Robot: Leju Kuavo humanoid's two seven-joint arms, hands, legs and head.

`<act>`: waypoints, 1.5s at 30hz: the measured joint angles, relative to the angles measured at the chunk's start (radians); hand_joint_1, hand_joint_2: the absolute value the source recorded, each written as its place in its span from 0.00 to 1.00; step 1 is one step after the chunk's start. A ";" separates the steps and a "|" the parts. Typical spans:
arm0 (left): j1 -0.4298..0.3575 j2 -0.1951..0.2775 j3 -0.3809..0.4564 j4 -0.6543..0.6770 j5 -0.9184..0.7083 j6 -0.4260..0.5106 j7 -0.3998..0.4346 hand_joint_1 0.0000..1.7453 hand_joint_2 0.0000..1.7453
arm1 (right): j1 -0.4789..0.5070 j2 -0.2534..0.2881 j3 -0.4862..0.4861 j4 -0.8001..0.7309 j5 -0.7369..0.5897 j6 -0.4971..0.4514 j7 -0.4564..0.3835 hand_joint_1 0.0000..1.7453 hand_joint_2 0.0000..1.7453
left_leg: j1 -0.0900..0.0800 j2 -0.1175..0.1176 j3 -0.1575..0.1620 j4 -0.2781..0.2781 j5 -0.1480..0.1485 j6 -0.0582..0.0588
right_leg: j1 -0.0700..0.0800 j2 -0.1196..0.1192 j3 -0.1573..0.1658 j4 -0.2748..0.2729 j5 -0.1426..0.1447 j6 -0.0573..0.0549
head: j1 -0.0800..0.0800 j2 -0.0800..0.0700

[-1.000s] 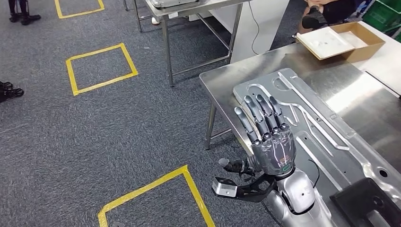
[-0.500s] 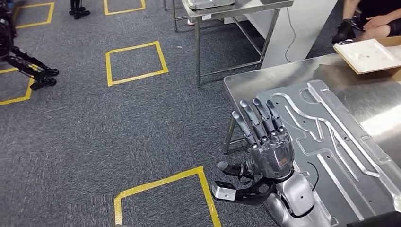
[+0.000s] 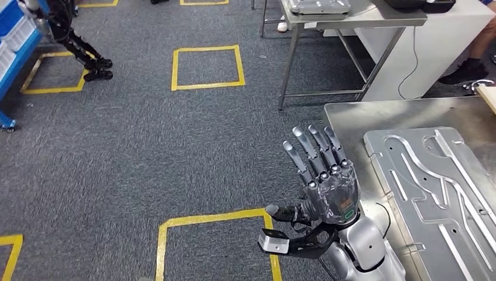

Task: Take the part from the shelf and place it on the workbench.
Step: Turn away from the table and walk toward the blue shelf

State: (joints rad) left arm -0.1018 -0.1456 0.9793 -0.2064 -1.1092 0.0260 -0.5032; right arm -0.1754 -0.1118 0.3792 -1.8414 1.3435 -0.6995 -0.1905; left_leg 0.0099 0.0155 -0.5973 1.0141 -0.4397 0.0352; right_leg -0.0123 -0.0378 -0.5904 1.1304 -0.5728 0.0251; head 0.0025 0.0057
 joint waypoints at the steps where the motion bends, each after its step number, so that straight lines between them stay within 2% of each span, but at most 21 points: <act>1: -0.002 0.000 0.001 0.000 0.002 0.006 -0.001 0.00 0.00 | 0.002 0.001 0.000 0.000 -0.005 0.000 -0.004 0.00 0.00 | 0.000 -0.012 -0.001 0.000 0.001 0.003 | -0.001 0.018 -0.032 0.067 -0.032 0.001 | 0.000 0.000; 3: -0.003 -0.001 0.003 0.000 0.008 0.014 -0.006 0.00 0.00 | 0.005 0.005 0.000 0.002 -0.009 0.000 -0.016 0.00 0.00 | -0.002 -0.039 -0.003 0.001 0.002 0.005 | 0.000 0.031 -0.080 0.159 -0.054 -0.001 | 0.000 0.000; 4: -0.001 -0.001 0.005 0.000 0.010 0.017 -0.009 0.00 0.00 | 0.006 0.007 0.000 0.003 -0.010 0.000 -0.022 0.00 0.00 | -0.002 -0.053 -0.002 0.002 0.002 0.005 | 0.000 0.034 -0.081 0.154 -0.036 -0.004 | 0.000 0.000; 8: 0.007 -0.001 0.016 0.000 0.025 0.020 -0.019 0.00 0.00 | 0.006 0.022 0.000 0.005 -0.012 0.000 -0.040 0.00 0.00 | -0.004 -0.103 -0.004 0.006 0.004 0.000 | 0.001 0.099 0.008 -0.063 0.089 -0.029 | 0.000 0.000; 10: 0.010 -0.002 0.022 0.001 0.031 0.019 -0.024 0.00 0.00 | 0.004 0.032 0.000 0.007 -0.018 0.000 -0.049 0.00 0.00 | 0.001 -0.123 -0.013 0.005 0.009 -0.012 | 0.004 0.117 0.020 -0.099 0.092 -0.035 | 0.000 0.000; 12: 0.015 -0.001 0.029 0.001 0.033 0.019 -0.026 0.00 0.00 | 0.001 0.041 0.000 0.010 -0.021 0.000 -0.054 0.00 0.00 | 0.004 -0.136 -0.016 0.002 0.012 -0.026 | 0.003 0.095 0.026 -0.113 0.097 -0.038 | 0.000 0.000; 14: 0.019 0.001 0.033 0.001 0.033 0.018 -0.027 0.00 0.00 | -0.001 0.050 0.000 0.012 -0.023 0.000 -0.055 0.00 0.00 | -0.001 -0.100 -0.033 0.037 -0.014 -0.036 | -0.003 0.068 0.038 -0.132 0.104 -0.045 | -0.002 0.000; 16: 0.019 0.002 0.036 0.001 0.033 0.018 -0.027 0.00 0.00 | -0.001 0.056 0.000 0.015 -0.025 0.000 -0.056 0.00 0.00 | 0.000 -0.047 -0.087 0.149 -0.075 -0.044 | -0.002 0.038 0.043 -0.138 0.105 -0.051 | -0.005 0.000; 19: 0.022 0.001 0.038 0.001 0.034 0.017 -0.027 0.00 0.00 | 0.000 0.059 0.000 0.022 -0.028 0.001 -0.058 0.00 0.00 | 0.008 -0.025 -0.137 0.260 -0.105 -0.055 | 0.000 -0.007 0.042 -0.134 0.100 -0.052 | -0.005 0.000; 22: 0.023 0.003 0.043 0.001 0.043 0.018 -0.022 0.00 0.00 | -0.007 0.066 0.001 0.029 -0.046 0.000 -0.073 0.00 0.00 | 0.008 0.020 -0.041 0.095 -0.027 -0.054 | 0.002 -0.040 0.043 -0.123 0.090 -0.044 | -0.005 0.000; 24: 0.022 0.004 0.049 0.001 0.051 0.026 -0.012 0.00 0.00 | -0.017 0.077 0.001 0.036 -0.064 0.001 -0.095 0.00 0.00 | 0.002 0.049 0.004 0.011 -0.006 -0.043 | 0.007 -0.056 0.042 -0.114 0.083 -0.035 | -0.005 0.000; 27: 0.025 0.004 0.063 0.001 0.061 0.044 -0.001 0.00 0.00 | -0.021 0.100 -0.003 0.045 -0.094 0.001 -0.151 0.00 0.00 | 0.001 0.029 0.004 0.000 -0.003 -0.028 | 0.009 -0.074 0.046 -0.113 0.077 -0.022 | -0.005 0.000; 29: 0.027 0.003 0.072 0.001 0.067 0.054 0.001 0.00 0.00 | -0.017 0.118 -0.019 0.050 -0.117 0.000 -0.200 0.00 0.00 | 0.006 0.010 0.006 -0.010 0.004 -0.016 | 0.005 -0.040 0.036 -0.081 0.049 -0.013 | -0.004 0.000; 31: 0.026 0.002 0.080 0.001 0.070 0.060 0.002 0.00 0.00 | -0.004 0.136 -0.047 0.055 -0.138 0.000 -0.246 0.00 0.00 | 0.009 -0.010 0.005 -0.014 0.009 -0.008 | -0.001 0.013 -0.008 0.021 -0.013 -0.008 | -0.004 0.000; 33: 0.025 0.002 0.087 0.001 0.070 0.064 0.006 0.00 0.00 | 0.016 0.151 -0.074 0.059 -0.150 0.000 -0.278 0.00 0.00 | 0.009 -0.035 0.002 -0.013 0.010 -0.006 | -0.002 0.032 -0.063 0.132 -0.056 -0.006 | -0.004 0.000; 34: 0.025 0.002 0.091 0.001 0.070 0.067 0.008 0.00 0.00 | 0.024 0.158 -0.085 0.061 -0.152 0.000 -0.288 0.00 0.00 | 0.009 -0.048 0.002 -0.012 0.010 -0.006 | -0.002 0.034 -0.073 0.150 -0.050 -0.005 | -0.004 0.000; 36: 0.027 0.002 0.096 0.001 0.071 0.072 0.009 0.00 0.00 | 0.037 0.171 -0.101 0.062 -0.146 0.000 -0.295 0.00 0.00 | 0.009 -0.074 0.002 -0.006 0.009 -0.009 | -0.006 0.044 -0.044 0.078 0.013 -0.006 | -0.004 0.000; 38: 0.025 0.001 0.101 0.001 0.073 0.076 0.007 0.00 0.00 | 0.050 0.180 -0.112 0.060 -0.135 0.000 -0.296 0.00 0.00 | 0.010 -0.098 -0.003 0.003 0.006 -0.016 | -0.013 0.088 0.006 -0.041 0.068 -0.007 | -0.004 0.000; 40: 0.024 0.001 0.105 0.001 0.074 0.077 -0.001 0.00 0.00 | 0.069 0.183 -0.126 0.053 -0.128 0.000 -0.295 0.00 0.00 | 0.011 -0.120 -0.013 0.008 0.008 -0.029 | -0.013 0.116 0.025 -0.089 0.076 -0.008 | -0.004 0.000; 42: 0.027 0.001 0.108 0.001 0.074 0.075 -0.013 0.00 0.00 | 0.084 0.183 -0.140 0.042 -0.124 0.000 -0.295 0.00 0.00 | 0.014 -0.139 -0.019 0.006 0.012 -0.043 | -0.011 0.101 0.027 -0.094 0.077 -0.015 | -0.004 0.000; 45: 0.029 0.002 0.113 0.000 0.071 0.071 -0.027 0.00 0.00 | 0.096 0.185 -0.155 0.027 -0.125 0.000 -0.295 0.00 0.00 | 0.010 -0.083 -0.050 0.071 -0.030 -0.054 | -0.014 0.064 0.033 -0.105 0.083 -0.034 | -0.006 0.000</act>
State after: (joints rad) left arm -0.0732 -0.1439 1.0919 -0.2059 -1.0383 0.0970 -0.5305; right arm -0.0793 0.0730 0.2244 -1.8148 1.2189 -0.6993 -0.4858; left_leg 0.0201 -0.0677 -0.6478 1.0854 -0.4700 -0.0185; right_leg -0.0260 0.0267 -0.5572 1.0252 -0.4898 -0.0085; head -0.0032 0.0057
